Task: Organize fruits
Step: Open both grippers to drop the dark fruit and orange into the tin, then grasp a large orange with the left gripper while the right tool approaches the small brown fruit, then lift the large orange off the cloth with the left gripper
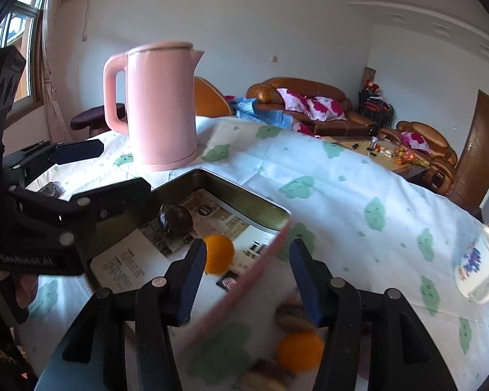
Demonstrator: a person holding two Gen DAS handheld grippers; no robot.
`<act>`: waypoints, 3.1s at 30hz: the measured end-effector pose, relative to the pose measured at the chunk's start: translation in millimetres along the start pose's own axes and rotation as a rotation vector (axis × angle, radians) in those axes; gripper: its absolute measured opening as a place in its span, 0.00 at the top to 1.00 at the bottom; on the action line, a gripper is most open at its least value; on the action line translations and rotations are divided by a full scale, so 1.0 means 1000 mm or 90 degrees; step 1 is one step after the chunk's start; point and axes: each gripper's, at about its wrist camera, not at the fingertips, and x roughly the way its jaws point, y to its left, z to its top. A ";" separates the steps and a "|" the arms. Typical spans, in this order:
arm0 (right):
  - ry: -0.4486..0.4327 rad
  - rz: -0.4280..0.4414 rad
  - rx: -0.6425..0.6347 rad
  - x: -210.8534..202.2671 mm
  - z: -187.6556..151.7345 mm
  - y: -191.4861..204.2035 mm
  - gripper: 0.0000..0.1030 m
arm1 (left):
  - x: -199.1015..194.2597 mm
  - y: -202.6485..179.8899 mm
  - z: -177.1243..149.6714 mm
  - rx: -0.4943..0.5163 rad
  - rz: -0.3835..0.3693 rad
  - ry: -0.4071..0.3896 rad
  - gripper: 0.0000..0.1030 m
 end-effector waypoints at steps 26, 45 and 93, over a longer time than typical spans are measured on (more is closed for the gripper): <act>0.022 -0.204 0.259 -0.101 -0.145 -0.137 0.45 | 0.014 -0.200 -0.053 0.110 -0.292 0.135 0.17; 0.105 -0.134 0.245 -0.078 -0.148 -0.135 0.72 | 0.038 -0.228 -0.069 0.138 -0.334 0.248 0.51; -0.037 -0.100 0.186 -0.109 -0.147 -0.117 0.73 | 0.002 -0.201 -0.061 0.089 -0.328 0.095 0.53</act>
